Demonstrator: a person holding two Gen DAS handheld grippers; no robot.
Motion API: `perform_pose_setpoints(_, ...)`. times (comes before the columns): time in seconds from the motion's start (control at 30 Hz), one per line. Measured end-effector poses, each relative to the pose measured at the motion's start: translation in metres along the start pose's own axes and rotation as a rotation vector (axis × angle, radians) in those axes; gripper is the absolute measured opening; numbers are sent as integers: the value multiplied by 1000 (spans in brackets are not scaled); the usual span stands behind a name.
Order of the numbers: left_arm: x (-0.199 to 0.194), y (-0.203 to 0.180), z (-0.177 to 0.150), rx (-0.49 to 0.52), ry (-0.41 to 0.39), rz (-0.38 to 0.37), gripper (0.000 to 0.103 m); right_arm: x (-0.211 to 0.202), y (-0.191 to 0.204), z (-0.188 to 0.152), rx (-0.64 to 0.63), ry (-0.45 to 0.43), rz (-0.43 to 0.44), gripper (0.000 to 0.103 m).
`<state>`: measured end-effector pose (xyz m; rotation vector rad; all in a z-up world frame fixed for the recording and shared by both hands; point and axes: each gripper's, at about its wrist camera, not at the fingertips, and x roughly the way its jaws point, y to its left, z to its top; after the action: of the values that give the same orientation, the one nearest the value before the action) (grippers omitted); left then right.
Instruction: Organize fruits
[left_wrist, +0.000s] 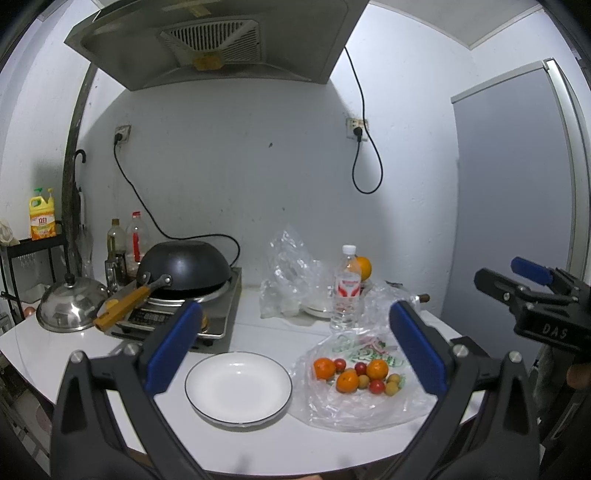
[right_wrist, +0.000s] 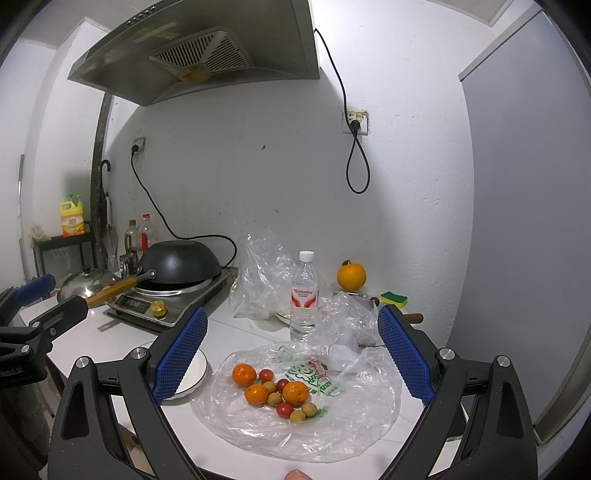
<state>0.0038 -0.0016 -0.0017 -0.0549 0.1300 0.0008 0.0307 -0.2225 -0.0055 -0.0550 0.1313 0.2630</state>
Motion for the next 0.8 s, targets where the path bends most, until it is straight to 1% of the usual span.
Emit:
perform_pose_setpoints(0.43, 3, 4, 1, -6, 0, 7, 102, 2, 1, 2, -5, -2, 15, 95)
perform_pose_setpoints(0.7, 16, -2, -3, 30, 42, 12, 102, 14, -4, -1, 3, 4, 30, 95)
perform_pose_setpoints(0.8, 23, -7, -6, 19, 66, 0, 102, 19, -9, -3, 6, 4, 28, 95)
